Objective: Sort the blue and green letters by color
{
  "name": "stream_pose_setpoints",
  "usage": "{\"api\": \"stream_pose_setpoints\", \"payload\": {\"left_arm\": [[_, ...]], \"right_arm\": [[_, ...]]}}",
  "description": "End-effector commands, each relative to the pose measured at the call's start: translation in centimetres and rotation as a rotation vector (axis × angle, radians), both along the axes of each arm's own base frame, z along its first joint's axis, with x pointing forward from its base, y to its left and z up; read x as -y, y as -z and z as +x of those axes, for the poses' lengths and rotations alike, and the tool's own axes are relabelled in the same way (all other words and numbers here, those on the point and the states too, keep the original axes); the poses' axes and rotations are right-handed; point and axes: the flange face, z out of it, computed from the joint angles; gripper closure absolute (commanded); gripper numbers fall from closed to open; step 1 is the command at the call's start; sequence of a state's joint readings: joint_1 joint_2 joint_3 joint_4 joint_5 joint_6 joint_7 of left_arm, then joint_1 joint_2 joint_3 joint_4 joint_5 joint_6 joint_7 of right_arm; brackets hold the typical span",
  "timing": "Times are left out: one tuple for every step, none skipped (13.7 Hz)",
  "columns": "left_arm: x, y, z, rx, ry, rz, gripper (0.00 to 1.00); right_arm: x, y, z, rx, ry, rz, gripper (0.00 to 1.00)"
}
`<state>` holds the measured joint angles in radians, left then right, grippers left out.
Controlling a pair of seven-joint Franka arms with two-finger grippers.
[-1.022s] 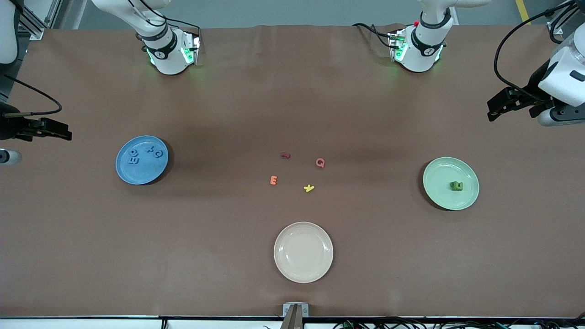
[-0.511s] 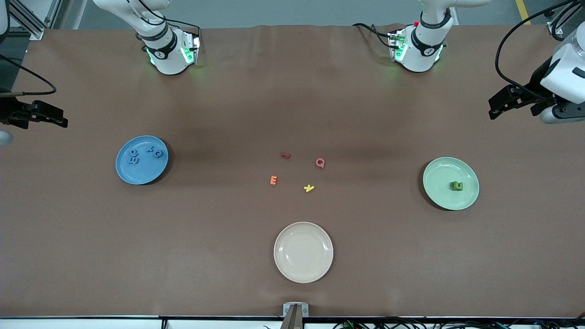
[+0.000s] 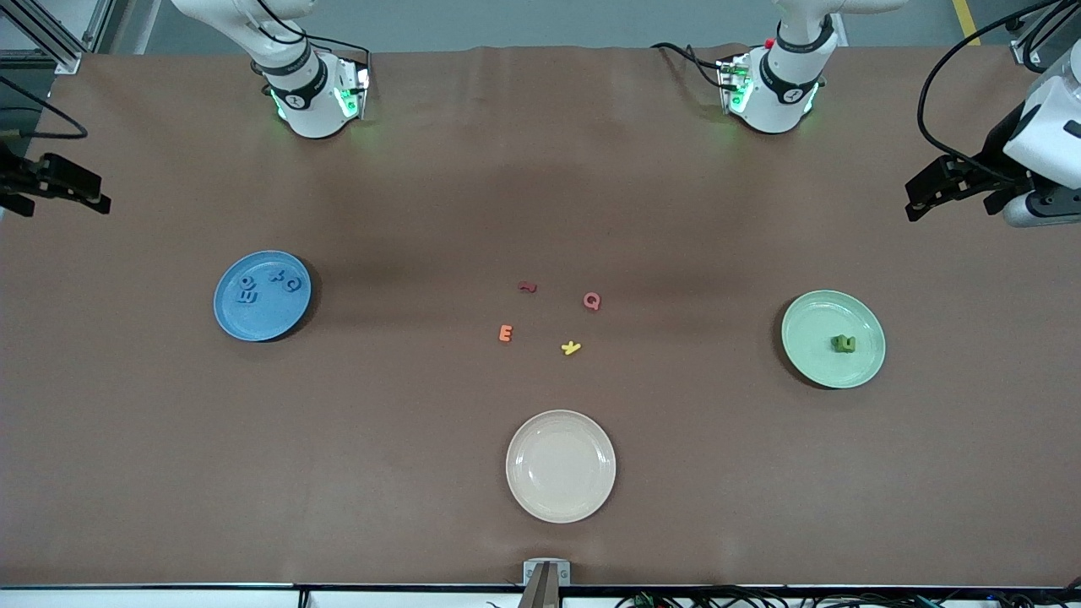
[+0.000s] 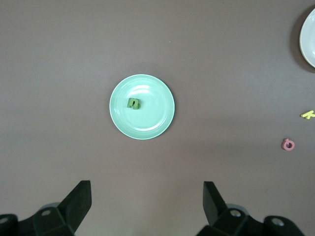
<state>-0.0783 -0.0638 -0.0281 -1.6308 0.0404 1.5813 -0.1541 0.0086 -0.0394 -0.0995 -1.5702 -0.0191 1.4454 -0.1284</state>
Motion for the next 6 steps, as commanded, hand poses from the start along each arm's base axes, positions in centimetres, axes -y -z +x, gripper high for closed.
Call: {"api": "stream_pose_setpoints", "payload": {"left_arm": [[0.5,-1.1,0.2,0.01,0.023,-0.007,0.0],[0.5,-1.1,0.2,0.01,0.023,-0.009,0.0],[0.6,-1.1,0.2,0.01,0.024,-0.009,0.0],[0.6,-1.0,0.3,0.009,0.024,-0.009,0.0],[0.6,-1.0,0.3,0.009,0.024,-0.01,0.0],[0.6,-1.0,0.3,0.007,0.024,-0.01,0.0]], "right_arm": [[-0.2,-0.1,-1.0,-0.002,-0.008,0.013,0.0],[-0.3,0.2,-1.1,-0.007,-0.009,0.013,0.0],[-0.4,0.2,-1.1,-0.005,-0.009,0.016,0.0],[-0.3,0.2,-1.3,-0.006,-0.008,0.02,0.0],[-0.4,0.1,-1.7,-0.003,-0.008,0.022,0.0],[-0.4,0.3,-2.1,-0.004,-0.007,0.028,0.0]]}}
